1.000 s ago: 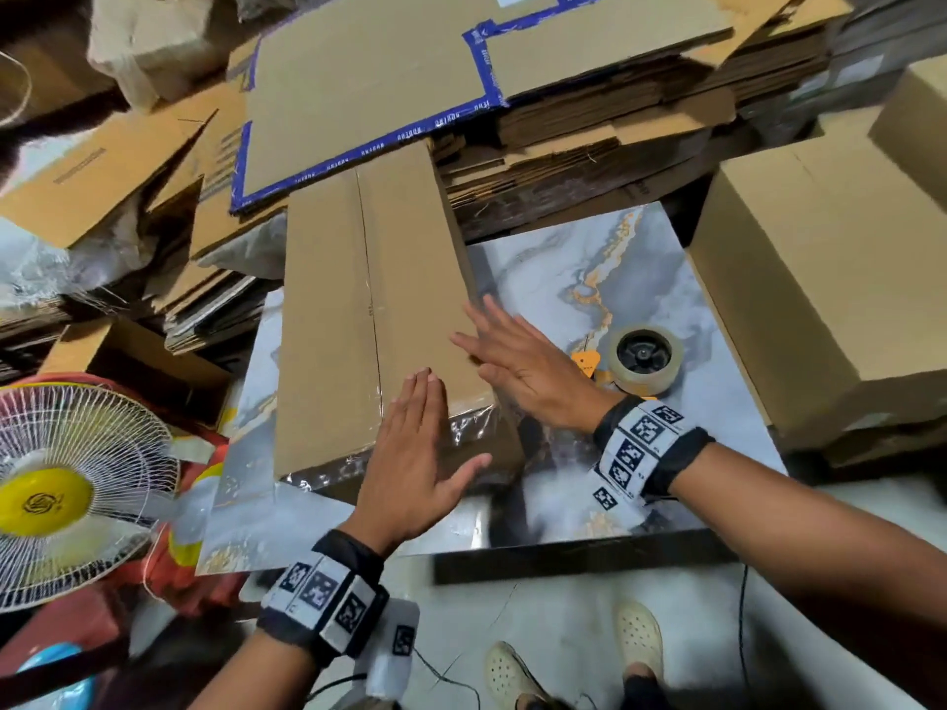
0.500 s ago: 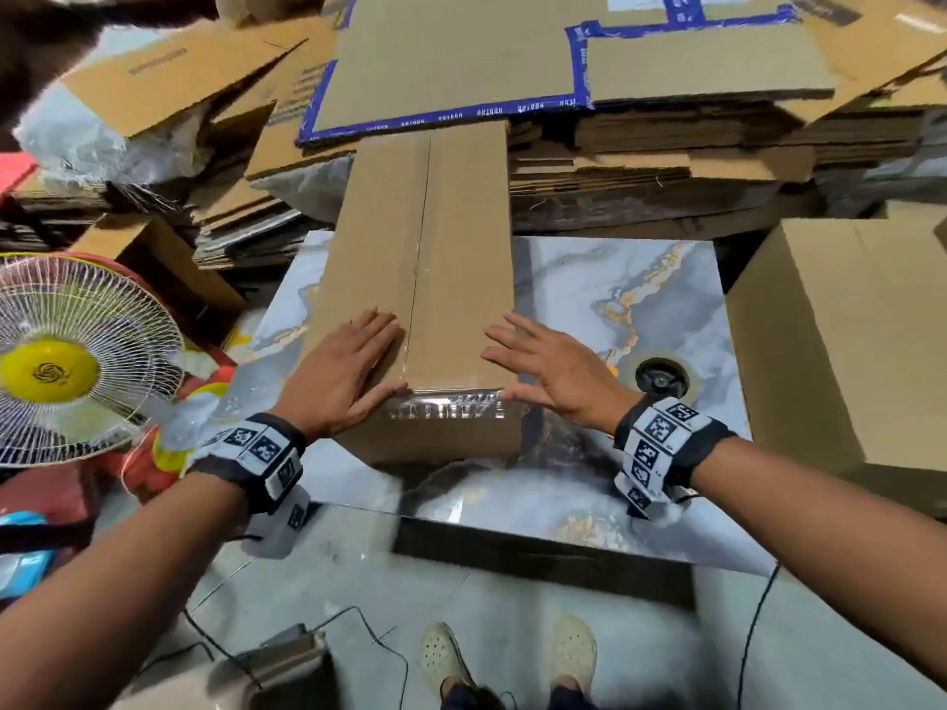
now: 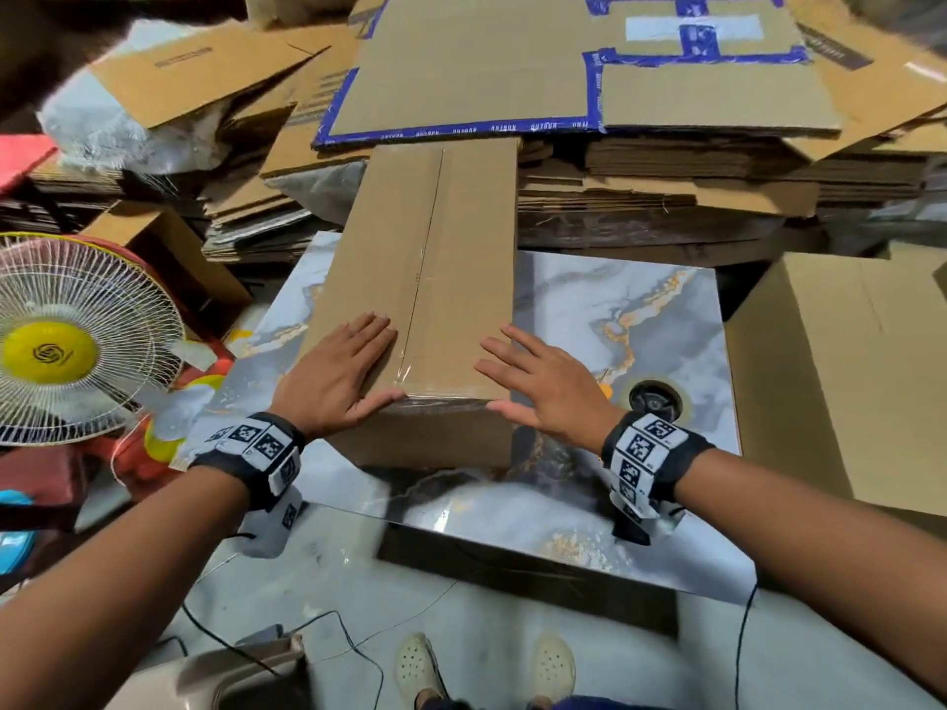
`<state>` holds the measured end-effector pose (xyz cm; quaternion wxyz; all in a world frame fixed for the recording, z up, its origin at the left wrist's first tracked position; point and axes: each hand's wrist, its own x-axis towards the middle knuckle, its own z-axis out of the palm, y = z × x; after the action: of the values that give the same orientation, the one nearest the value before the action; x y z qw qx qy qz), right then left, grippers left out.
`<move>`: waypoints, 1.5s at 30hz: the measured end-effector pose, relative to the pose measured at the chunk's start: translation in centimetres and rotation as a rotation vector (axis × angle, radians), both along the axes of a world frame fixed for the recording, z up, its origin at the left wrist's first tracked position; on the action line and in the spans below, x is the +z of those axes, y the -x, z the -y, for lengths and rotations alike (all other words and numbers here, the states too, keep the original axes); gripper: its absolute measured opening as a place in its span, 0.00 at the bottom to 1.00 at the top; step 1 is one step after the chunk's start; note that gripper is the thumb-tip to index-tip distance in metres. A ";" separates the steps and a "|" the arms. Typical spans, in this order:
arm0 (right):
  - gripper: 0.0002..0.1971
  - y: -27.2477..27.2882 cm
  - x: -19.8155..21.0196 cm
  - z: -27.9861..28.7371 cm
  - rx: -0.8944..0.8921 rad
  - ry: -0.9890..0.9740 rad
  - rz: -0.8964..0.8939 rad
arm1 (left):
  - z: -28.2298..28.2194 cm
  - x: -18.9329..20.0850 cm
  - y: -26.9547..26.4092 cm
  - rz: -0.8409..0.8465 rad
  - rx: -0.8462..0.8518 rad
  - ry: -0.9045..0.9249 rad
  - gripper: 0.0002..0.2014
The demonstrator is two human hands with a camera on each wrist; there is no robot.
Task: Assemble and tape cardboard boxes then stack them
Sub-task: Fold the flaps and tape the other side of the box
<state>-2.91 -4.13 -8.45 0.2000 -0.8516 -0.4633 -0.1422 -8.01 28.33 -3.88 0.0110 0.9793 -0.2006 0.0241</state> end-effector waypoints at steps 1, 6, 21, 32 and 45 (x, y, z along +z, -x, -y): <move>0.28 -0.1 -0.4 -0.1 -0.005 0.003 0.028 | 0.0 0.0 0.0 0.000 0.004 -0.004 0.46; 0.31 -0.7 -0.1 0.2 0.040 0.057 0.080 | 0.0 -0.1 -0.1 0.006 0.012 -0.027 0.47; 0.39 1.2 5.6 -3.7 -0.140 0.187 -0.052 | 0.3 0.2 0.0 -0.011 0.019 0.012 0.47; 0.31 1.3 3.1 -8.5 -0.136 0.416 0.160 | -2.1 2.2 -0.2 -0.179 0.062 0.434 0.37; 0.30 0.8 4.0 -9.0 -0.127 0.338 0.104 | -5.6 -3.3 2.4 0.190 0.580 1.678 0.31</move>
<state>-3.72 4.83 -4.43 0.0204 -0.8921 -0.4354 -0.1188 -10.46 33.93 -7.22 0.7011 0.6549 0.1384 0.2458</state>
